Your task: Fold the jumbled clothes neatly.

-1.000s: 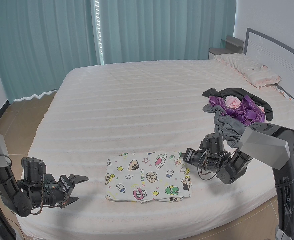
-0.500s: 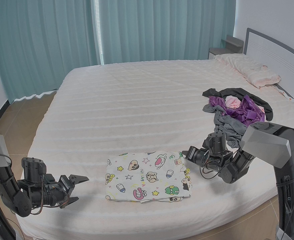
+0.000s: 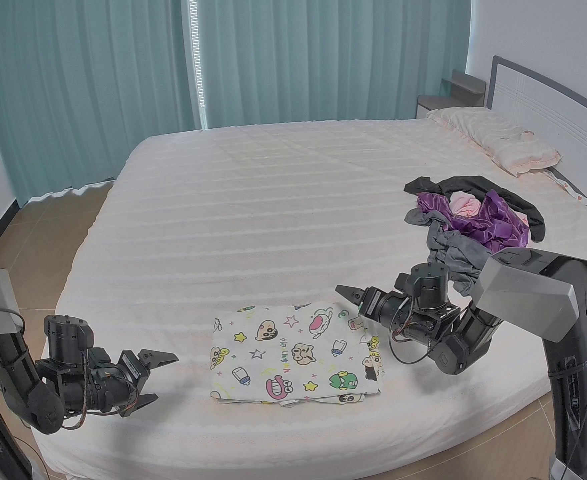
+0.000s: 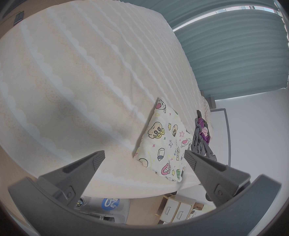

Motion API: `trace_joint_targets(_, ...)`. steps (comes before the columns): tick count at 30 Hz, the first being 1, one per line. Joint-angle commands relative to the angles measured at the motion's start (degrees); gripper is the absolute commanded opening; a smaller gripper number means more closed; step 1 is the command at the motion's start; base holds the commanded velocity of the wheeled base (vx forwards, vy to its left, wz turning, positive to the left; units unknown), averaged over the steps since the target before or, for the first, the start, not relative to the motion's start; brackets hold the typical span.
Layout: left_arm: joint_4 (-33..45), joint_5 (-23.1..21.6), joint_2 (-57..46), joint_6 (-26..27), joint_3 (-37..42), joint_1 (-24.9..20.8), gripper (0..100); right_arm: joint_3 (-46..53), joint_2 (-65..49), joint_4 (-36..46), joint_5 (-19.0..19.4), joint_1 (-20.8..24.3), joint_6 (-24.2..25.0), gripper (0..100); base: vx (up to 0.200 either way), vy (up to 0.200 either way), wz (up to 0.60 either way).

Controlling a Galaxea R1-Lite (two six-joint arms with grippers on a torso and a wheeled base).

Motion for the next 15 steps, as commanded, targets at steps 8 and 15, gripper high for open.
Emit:
trace_joint_targets(8, -0.04, 0.02, 0.20, -0.07, -0.12, -0.03, 100, -0.44, 2.85, -0.13, 1.25, 0.96, -0.52, 100, 0.000, 0.000, 0.00)
trace_joint_targets(15, -0.04, 0.02, 0.20, 0.02, -0.04, -0.03, 100, -0.35, 2.50, -0.22, 1.42, 0.52, -0.61, 100, 0.000, 0.000, 0.00)
